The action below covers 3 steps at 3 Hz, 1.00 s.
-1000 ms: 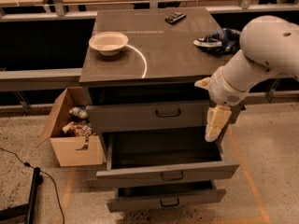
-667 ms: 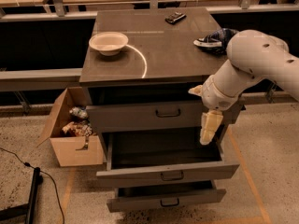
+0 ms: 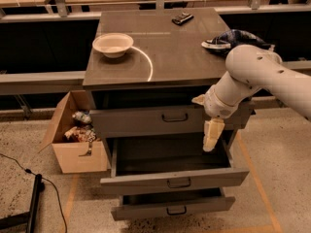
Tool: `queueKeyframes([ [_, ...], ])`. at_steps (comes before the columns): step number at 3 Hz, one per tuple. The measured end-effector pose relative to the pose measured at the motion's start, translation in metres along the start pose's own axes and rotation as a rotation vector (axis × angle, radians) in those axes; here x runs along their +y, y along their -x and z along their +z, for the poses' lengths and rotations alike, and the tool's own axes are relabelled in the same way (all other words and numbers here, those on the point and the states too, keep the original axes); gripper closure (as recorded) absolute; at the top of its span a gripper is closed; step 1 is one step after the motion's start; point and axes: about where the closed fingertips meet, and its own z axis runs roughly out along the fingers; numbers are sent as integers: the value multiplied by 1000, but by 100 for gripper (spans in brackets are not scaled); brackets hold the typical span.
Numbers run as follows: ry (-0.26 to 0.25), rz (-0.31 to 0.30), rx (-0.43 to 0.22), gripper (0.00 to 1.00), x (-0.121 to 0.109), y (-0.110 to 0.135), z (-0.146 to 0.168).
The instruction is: Open top drawer
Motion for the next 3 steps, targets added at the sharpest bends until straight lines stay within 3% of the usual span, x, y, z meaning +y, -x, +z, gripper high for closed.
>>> queueKeyframes([
  [3, -16, -26, 26, 0, -31, -2, 23],
])
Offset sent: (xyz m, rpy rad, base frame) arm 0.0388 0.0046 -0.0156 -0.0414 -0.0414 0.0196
